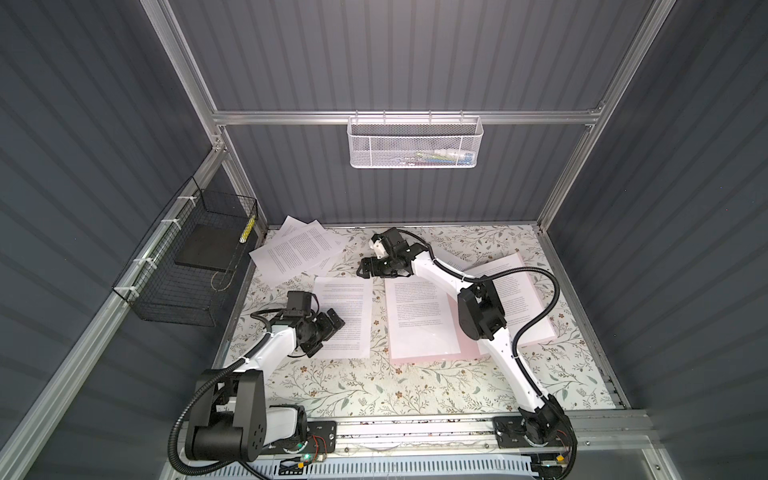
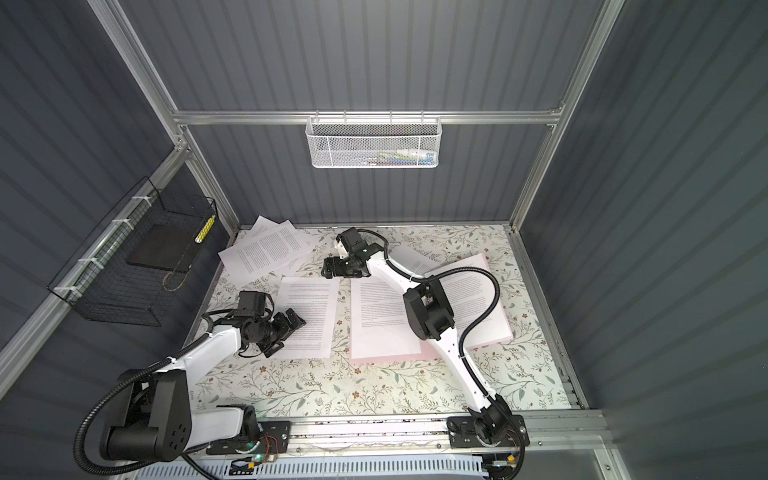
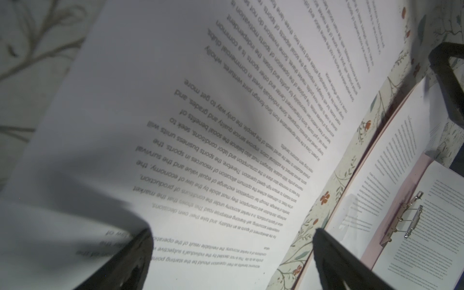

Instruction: Put the files into the folder

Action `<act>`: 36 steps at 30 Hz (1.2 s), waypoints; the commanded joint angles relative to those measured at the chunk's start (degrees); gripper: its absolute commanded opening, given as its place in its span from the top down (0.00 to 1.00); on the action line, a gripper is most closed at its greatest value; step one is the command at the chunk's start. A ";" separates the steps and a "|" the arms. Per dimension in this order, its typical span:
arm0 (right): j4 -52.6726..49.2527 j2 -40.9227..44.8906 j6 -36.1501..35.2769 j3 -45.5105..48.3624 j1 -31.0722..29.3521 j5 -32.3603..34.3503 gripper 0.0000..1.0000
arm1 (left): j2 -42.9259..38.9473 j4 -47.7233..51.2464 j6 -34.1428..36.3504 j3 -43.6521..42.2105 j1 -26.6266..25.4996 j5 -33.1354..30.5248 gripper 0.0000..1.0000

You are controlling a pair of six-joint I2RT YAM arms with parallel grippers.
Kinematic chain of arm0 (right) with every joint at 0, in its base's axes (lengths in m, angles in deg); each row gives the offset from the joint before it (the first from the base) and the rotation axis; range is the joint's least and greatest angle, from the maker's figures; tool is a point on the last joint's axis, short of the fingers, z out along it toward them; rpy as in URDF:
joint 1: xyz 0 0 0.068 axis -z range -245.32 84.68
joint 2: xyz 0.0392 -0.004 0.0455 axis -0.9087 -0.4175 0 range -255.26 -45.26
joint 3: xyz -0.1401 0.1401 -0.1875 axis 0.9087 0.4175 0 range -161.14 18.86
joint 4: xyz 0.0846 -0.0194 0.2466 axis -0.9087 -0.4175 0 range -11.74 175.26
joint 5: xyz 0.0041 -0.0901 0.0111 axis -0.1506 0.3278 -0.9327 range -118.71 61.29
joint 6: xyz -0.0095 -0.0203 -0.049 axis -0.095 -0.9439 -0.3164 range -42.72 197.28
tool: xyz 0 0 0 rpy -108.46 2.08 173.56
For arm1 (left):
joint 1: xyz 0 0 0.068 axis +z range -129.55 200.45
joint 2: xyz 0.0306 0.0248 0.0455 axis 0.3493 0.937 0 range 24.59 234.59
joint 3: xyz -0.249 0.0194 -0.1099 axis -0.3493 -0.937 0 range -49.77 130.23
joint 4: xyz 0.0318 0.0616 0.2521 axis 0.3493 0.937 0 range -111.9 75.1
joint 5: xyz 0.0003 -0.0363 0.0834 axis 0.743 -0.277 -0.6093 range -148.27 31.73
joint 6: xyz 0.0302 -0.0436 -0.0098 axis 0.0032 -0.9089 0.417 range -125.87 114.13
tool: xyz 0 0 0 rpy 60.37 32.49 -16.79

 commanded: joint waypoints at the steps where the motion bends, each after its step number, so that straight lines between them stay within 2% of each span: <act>1: -4.74 -3.28 3.85 -4.27 -1.24 -2.34 0.13 | -1.26 8.69 1.80 -1.50 0.82 0.34 0.00; 11: -3.23 -4.60 8.48 -1.62 -4.35 -4.12 0.15 | -4.99 11.21 2.11 -2.41 0.91 1.74 0.00; 18: 0.64 0.68 7.56 10.57 -6.95 -5.07 0.16 | -3.32 9.34 2.14 -2.49 0.91 2.02 0.00; 22: 6.15 4.63 8.53 18.60 -6.96 -8.37 0.17 | -2.74 8.42 2.17 -2.90 0.91 2.11 0.00; 25: 15.40 9.14 11.30 26.56 -6.88 -12.76 0.16 | -2.24 8.21 2.13 -2.91 0.91 2.11 0.00; 27: 21.57 10.96 13.49 30.32 -6.83 -14.92 0.19 | -2.11 8.12 2.11 -2.77 0.91 1.99 0.00; 31: 24.35 8.93 14.24 28.49 -7.39 -18.19 0.30 | -2.52 8.25 1.90 -2.83 0.91 2.35 0.00; 34: 27.44 8.44 18.68 30.30 -7.58 -19.84 0.32 | -2.90 8.52 1.83 -2.65 0.91 2.04 0.00; 36: 33.90 10.27 22.29 35.74 -7.74 -19.53 0.33 | -2.59 8.19 1.58 -2.48 0.91 2.20 0.00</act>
